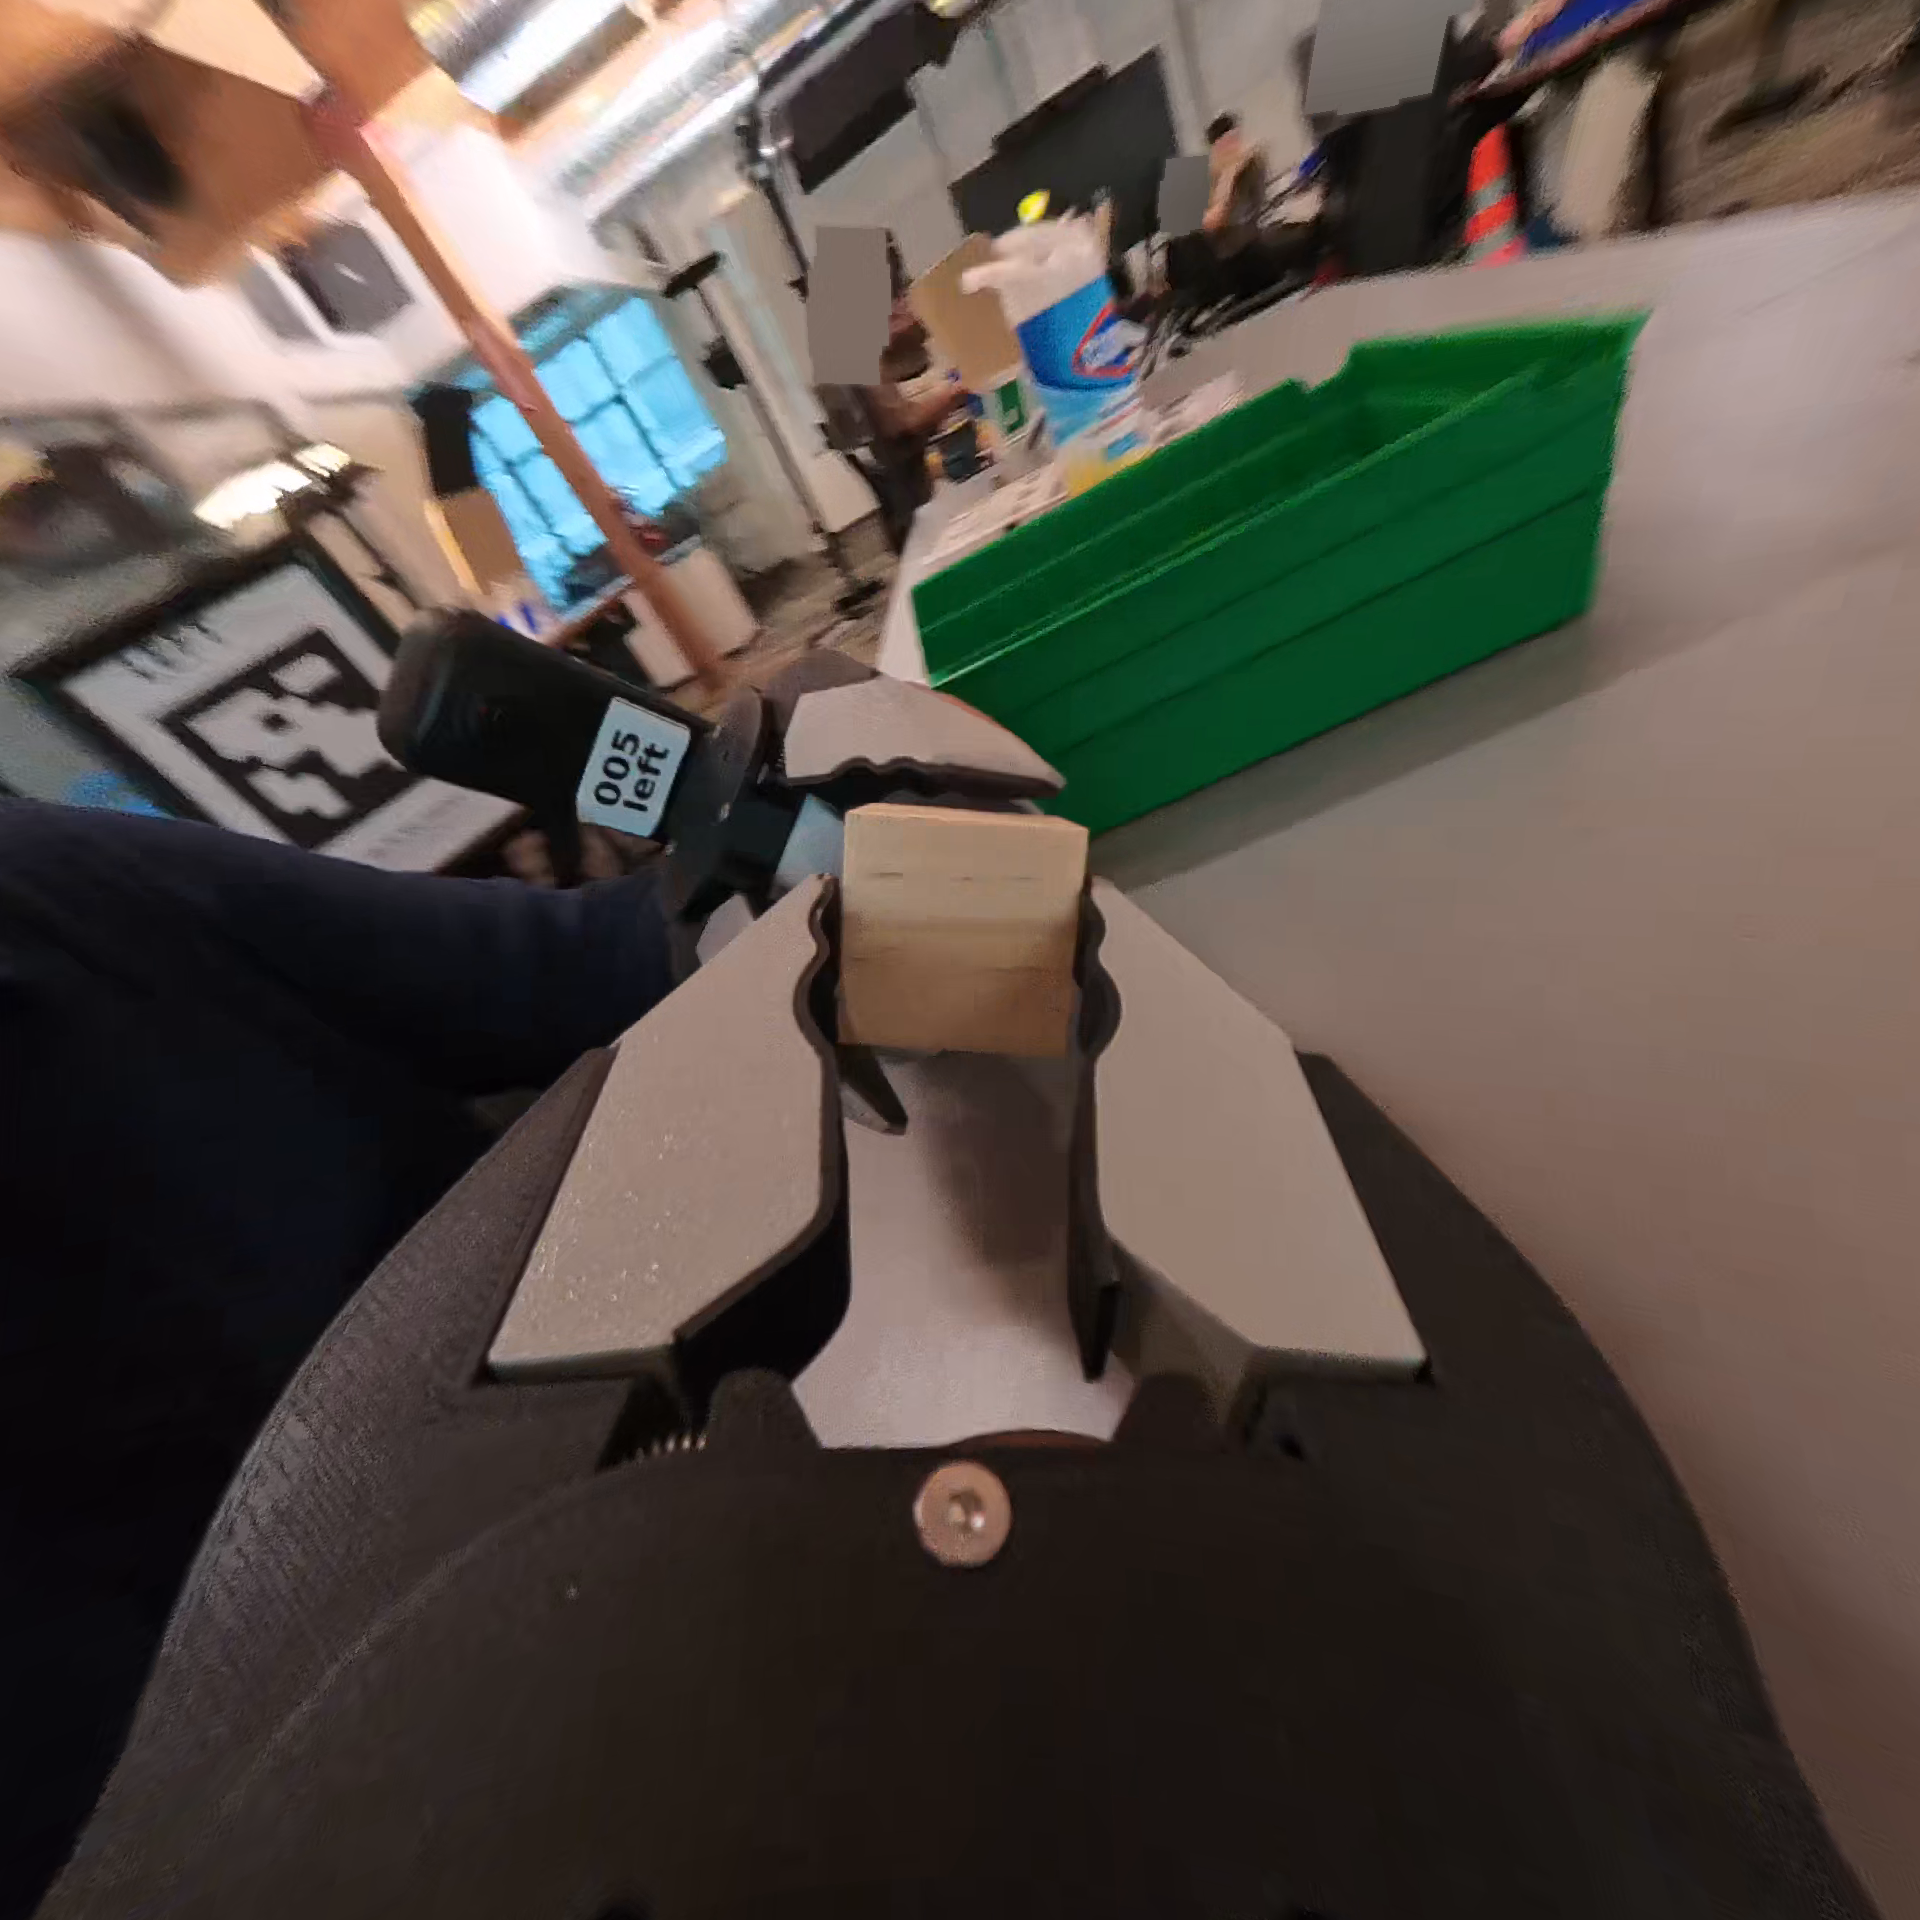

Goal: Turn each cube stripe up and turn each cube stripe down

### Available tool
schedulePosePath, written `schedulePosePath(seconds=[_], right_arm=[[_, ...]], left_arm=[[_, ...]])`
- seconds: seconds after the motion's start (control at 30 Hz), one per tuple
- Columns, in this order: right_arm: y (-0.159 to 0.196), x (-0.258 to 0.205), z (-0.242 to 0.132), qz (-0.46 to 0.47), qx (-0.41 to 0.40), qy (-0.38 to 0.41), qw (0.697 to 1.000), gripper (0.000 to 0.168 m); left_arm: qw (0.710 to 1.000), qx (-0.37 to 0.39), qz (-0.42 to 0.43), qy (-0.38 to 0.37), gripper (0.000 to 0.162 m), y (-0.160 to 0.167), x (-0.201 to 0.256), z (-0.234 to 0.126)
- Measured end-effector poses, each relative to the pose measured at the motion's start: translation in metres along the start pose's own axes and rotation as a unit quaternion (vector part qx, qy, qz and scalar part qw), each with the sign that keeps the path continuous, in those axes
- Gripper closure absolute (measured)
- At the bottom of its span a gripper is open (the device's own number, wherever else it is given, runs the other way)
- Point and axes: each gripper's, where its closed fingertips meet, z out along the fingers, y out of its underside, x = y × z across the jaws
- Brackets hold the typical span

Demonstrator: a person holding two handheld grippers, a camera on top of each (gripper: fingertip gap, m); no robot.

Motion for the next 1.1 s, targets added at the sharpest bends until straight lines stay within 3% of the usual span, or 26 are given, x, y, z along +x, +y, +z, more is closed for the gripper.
schedulePosePath(seconds=[0.1, 0.2, 0.27, 0.37, 0.5, 0.7, 0.8, 0.87, 1.0, 1.1], right_arm=[[-0.023, -0.013, -0.012, -0.099, 0.026, 0.058, 0.993, 0.126], [-0.061, -0.019, -0.043, -0.180, 0.039, 0.176, 0.967, 0.126], [-0.094, -0.010, -0.086, -0.204, 0.042, 0.289, 0.934, 0.126], [-0.118, 0.036, -0.175, -0.165, -0.009, 0.452, 0.876, 0.126], [-0.077, 0.142, -0.298, -0.031, -0.166, 0.623, 0.764, 0.126], [0.008, 0.230, -0.361, 0.127, -0.331, 0.648, 0.674, 0.125], [0.018, 0.247, -0.369, 0.138, -0.345, 0.652, 0.660, 0.125], [0.015, 0.249, -0.372, 0.147, -0.336, 0.657, 0.658, 0.108], [-0.032, 0.232, -0.361, 0.102, -0.288, 0.662, 0.684, 0.105], [-0.090, 0.199, -0.310, 0.017, -0.191, 0.637, 0.747, 0.106]], left_arm=[[1.000, 0.016, 0.007, -0.025, 0.099, 0.000, -0.013, -0.007], [0.998, 0.000, 0.008, -0.068, 0.100, 0.008, -0.030, -0.008], [0.995, -0.031, -0.003, -0.091, 0.102, 0.020, -0.039, -0.005], [0.991, -0.082, 0.010, -0.110, 0.104, 0.036, -0.045, -0.001], [0.987, -0.103, 0.018, -0.125, 0.108, 0.043, -0.052, -0.001], [0.984, -0.119, 0.033, -0.131, 0.112, 0.053, -0.054, -0.002], [0.982, -0.134, 0.032, -0.128, 0.111, 0.060, -0.054, -0.001], [0.984, -0.131, 0.019, -0.123, 0.111, 0.060, -0.054, 0.001], [0.983, -0.130, 0.005, -0.126, 0.113, 0.060, -0.058, 0.001], [0.983, -0.108, 0.025, -0.145, 0.117, 0.050, -0.063, -0.003]])
